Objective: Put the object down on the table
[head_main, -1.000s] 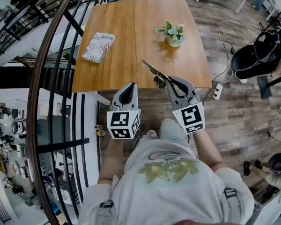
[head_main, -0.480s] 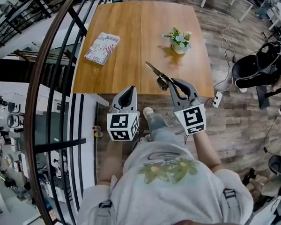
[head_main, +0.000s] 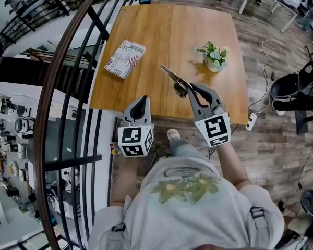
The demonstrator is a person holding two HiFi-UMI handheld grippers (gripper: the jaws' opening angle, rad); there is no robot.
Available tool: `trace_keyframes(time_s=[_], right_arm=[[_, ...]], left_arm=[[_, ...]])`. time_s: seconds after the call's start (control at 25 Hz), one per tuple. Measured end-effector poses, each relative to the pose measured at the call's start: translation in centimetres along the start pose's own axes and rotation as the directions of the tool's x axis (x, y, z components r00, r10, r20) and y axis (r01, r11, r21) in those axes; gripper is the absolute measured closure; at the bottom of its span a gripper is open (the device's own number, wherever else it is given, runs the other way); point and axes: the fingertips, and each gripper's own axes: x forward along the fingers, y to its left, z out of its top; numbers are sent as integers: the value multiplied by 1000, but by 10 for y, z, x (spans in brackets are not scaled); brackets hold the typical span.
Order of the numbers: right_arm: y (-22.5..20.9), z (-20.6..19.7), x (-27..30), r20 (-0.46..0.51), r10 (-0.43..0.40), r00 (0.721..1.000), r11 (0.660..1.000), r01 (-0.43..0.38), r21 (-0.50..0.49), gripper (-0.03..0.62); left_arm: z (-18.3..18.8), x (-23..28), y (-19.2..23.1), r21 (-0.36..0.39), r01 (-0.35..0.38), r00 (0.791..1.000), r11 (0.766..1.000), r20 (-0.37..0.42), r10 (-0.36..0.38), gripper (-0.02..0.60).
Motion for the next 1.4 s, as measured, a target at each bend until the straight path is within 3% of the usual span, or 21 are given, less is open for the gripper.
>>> trace_keyframes(time_s=[0.32,0.6,1.12,1.4], right_arm=[[-13,22,58,48,83,995,996,-81,-41,580],[-19,26,94,59,146,987,988,-143,-57,580],[-35,19,152,68,245,967,967,-239,-87,580],[-30,1,180,19,311,950,945,-307,-113,580]], left_arm=[[17,27,40,-28,-88,996,996,21,89,566],[20,46,52,-31,-123,992,992,9,123,566],[18,80,80,-65,-218,976,974,0,219,566],[12,84,95,-84,-274,962,958,-15,273,566]])
